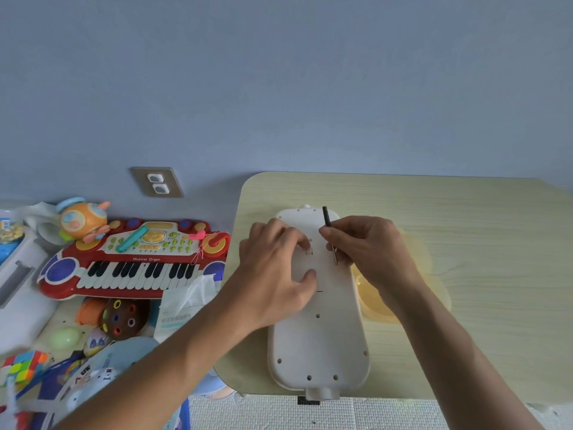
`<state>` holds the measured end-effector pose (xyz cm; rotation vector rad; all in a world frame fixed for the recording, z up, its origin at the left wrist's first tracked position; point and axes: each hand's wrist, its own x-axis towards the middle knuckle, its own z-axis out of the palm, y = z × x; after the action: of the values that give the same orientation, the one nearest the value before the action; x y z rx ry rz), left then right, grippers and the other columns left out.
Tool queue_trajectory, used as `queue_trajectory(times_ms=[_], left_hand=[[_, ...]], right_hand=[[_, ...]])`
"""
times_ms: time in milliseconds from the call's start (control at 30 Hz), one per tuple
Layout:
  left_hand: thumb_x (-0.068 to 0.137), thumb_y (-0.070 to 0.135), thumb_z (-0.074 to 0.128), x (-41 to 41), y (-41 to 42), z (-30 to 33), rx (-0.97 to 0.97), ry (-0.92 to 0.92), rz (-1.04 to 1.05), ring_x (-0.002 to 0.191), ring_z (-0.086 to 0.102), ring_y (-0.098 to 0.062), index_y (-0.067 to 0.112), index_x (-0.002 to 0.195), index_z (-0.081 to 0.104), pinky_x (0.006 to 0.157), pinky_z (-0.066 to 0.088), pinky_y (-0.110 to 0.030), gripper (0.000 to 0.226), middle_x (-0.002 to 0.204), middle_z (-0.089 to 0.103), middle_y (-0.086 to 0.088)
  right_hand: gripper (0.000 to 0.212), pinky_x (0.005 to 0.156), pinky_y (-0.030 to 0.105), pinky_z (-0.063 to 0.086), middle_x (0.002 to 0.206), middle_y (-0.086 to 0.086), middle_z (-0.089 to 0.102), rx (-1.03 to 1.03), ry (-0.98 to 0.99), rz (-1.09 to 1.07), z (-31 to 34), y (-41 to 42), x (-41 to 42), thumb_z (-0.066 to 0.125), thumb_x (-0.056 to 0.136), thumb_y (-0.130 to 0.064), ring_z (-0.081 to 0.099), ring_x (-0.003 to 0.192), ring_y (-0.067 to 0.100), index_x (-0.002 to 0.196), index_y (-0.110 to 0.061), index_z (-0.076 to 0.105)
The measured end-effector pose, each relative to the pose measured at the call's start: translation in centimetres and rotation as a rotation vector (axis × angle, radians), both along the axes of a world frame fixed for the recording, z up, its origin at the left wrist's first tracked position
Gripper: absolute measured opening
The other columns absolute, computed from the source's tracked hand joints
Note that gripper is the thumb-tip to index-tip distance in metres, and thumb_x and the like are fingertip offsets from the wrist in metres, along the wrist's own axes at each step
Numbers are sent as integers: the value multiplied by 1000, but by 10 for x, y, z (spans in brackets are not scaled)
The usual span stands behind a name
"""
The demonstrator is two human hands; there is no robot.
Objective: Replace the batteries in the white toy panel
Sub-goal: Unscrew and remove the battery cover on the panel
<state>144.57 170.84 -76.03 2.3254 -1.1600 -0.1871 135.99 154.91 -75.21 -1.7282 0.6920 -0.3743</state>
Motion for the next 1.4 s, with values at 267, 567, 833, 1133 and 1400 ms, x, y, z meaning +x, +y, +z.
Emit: queue_trajectory(times_ms=[267,567,833,1133,1400], left_hand=[[77,47,47,-10,-14,12,132,-156,12,104,42,-20,20,106,57,85,50,-41,41,104,47,4],[81,34,51,-12,-29,21,228,-178,29,102,44,-26,15,91,49,79,51,-43,21,97,47,0],[87,32,47,-7,-41,20,289,-212,18,105,45,-29,15,87,39,72,40,-40,19,93,39,-2],[89,34,46,-14,-44,11,259,-317,46,102,47,-32,14,92,39,70,37,-39,21,95,40,-4],[81,29,52,-15,-44,-2,153,-453,30,84,52,-33,13,85,52,56,35,-36,17,88,54,-7]], right_hand=[[11,61,30,43,57,-3,65,-88,118,46,-4,-1,-1,76,86,-19,51,54,10,78,-14,81],[16,61,30,43,74,15,74,-120,117,39,-6,1,3,72,88,-19,54,58,13,80,-8,80],[23,63,32,41,77,23,72,-184,107,46,-15,1,7,70,87,-20,53,62,19,78,0,75],[24,58,31,36,68,19,68,-211,126,32,-11,6,6,69,85,-20,47,58,17,69,-2,74],[28,57,31,28,58,17,48,-222,142,21,-6,8,2,64,84,-17,34,59,18,67,4,64]])
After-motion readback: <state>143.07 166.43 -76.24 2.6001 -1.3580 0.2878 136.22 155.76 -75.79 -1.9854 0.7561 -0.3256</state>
